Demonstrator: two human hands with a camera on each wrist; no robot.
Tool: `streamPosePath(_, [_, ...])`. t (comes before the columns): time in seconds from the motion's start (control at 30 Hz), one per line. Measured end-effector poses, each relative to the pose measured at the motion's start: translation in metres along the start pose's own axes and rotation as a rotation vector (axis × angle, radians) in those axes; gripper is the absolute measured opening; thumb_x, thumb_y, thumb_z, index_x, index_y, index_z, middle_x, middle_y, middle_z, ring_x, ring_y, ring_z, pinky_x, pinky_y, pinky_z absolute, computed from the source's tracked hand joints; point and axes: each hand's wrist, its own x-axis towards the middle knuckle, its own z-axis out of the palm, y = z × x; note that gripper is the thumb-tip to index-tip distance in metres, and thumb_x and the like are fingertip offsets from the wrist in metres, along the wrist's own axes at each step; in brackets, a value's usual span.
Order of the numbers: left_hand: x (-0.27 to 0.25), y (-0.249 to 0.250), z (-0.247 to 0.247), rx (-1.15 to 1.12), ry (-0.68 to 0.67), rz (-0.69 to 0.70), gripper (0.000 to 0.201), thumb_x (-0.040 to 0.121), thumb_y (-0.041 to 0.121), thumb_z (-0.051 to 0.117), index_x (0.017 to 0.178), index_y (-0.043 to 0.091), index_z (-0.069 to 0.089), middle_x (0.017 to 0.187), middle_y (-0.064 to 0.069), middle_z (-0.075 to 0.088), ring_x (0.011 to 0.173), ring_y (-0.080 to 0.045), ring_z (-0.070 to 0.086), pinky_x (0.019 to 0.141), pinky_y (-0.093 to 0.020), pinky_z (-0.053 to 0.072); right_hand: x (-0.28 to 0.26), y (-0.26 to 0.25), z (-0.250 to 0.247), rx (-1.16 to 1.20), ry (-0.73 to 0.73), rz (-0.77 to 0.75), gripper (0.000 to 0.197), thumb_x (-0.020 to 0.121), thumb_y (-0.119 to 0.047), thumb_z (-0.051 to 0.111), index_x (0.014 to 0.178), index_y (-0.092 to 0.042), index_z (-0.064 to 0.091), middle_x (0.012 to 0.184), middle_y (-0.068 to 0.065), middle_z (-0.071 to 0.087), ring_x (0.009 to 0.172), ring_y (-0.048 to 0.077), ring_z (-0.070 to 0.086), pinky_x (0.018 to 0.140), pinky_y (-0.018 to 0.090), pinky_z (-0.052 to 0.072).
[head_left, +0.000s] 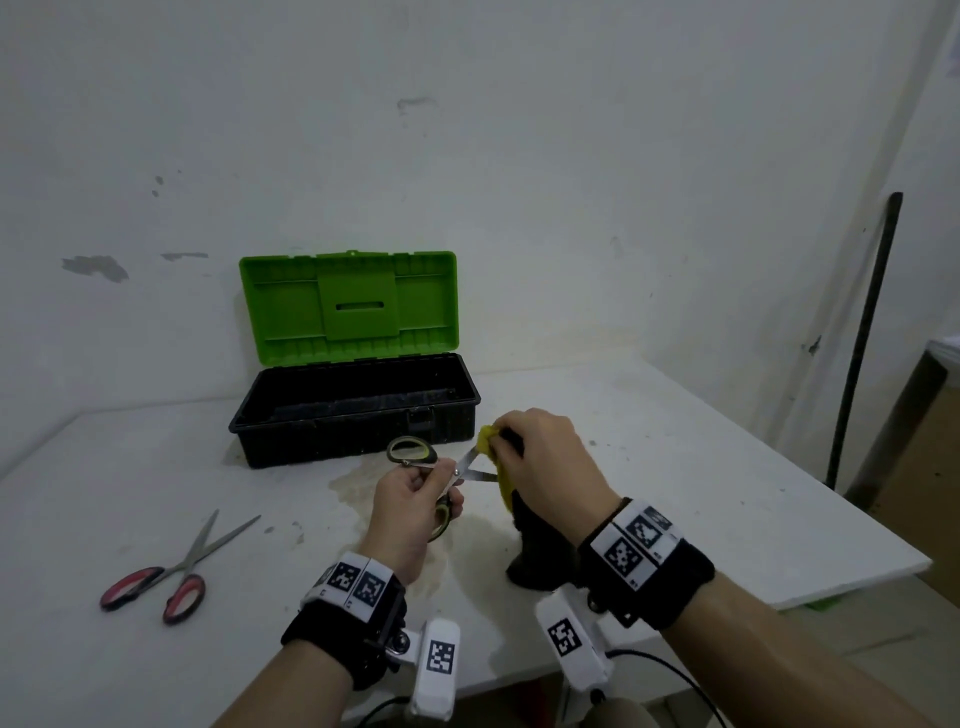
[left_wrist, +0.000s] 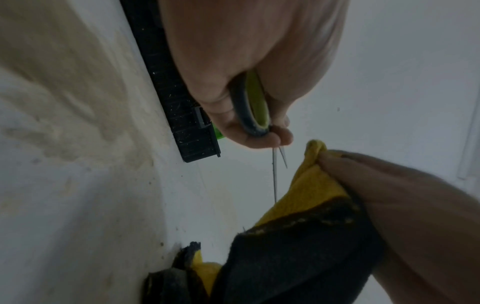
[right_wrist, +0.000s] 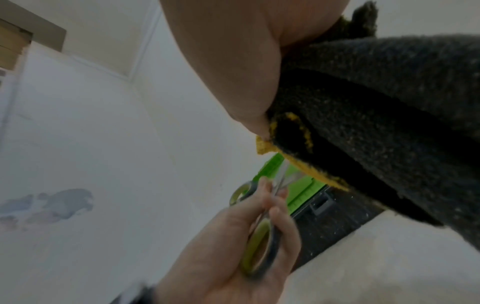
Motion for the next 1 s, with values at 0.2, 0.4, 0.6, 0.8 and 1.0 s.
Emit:
streamPosePath(0.2, [-0.007, 0.005, 0.004, 0.027, -0.054, -0.002, 0.026, 0.101, 0.016, 0.058, 0.087, -0.003, 0.068, 0.060, -0.009, 0.056, 0.051, -0.015, 0.052, 0.051, -0.025, 0.043, -0.011, -0.012, 0.015, -0.021, -0.085, -0.022, 0.018, 0.096, -0.026, 0.050, 0.094, -0.017, 0.065, 0.090, 0.003, 0.060, 0.085, 0.023, 0.056, 0.074, 0.041, 0.051])
streamPosePath(0.4, [-0.008, 0.011, 0.004, -0.028, -0.005, -0.047, 0.027, 0.100, 0.023, 0.060, 0.092, -0.002, 0.067, 0.075, -0.011, 0.062, 0.055, -0.015, 0.056, 0.052, -0.028, 0.051, -0.006, -0.014, 0.010, 0.016, -0.057, -0.056, 0.017, 0.095, -0.025, 0.053, 0.095, -0.018, 0.069, 0.088, 0.002, 0.063, 0.082, 0.018, 0.056, 0.073, 0.036, 0.051])
streamPosePath(0.6, [-0.013, 0.016, 0.003, -0.156, 0.079, -0.164, 0.037, 0.103, 0.037, 0.045, 0.091, 0.007, 0.063, 0.071, -0.007, 0.063, 0.051, -0.022, 0.059, 0.050, -0.031, 0.050, -0.014, -0.015, 0.019, -0.002, -0.138, -0.065, 0.019, 0.096, -0.028, 0.054, 0.097, -0.018, 0.070, 0.095, 0.002, 0.065, 0.086, 0.019, 0.059, 0.076, 0.035, 0.053])
streamPosePath(0.8, [-0.014, 0.011, 0.006, -0.033, 0.048, -0.120, 0.031, 0.098, 0.026, 0.043, 0.082, 0.009, 0.063, 0.082, -0.016, 0.067, 0.073, -0.025, 0.067, 0.056, -0.034, 0.054, -0.017, -0.033, 0.022, 0.006, -0.224, -0.130, 0.020, 0.094, -0.021, 0.053, 0.103, -0.016, 0.070, 0.099, 0.006, 0.061, 0.087, 0.025, 0.061, 0.077, 0.039, 0.053])
streamPosePath(1.0, [-0.013, 0.010, 0.005, 0.115, 0.007, -0.030, 0.035, 0.103, 0.027, 0.039, 0.089, 0.008, 0.065, 0.082, -0.014, 0.071, 0.073, -0.025, 0.071, 0.059, -0.038, 0.055, -0.011, -0.030, 0.015, -0.086, -0.245, -0.143, 0.019, 0.090, -0.022, 0.056, 0.095, -0.014, 0.072, 0.089, 0.006, 0.059, 0.080, 0.025, 0.061, 0.071, 0.040, 0.054])
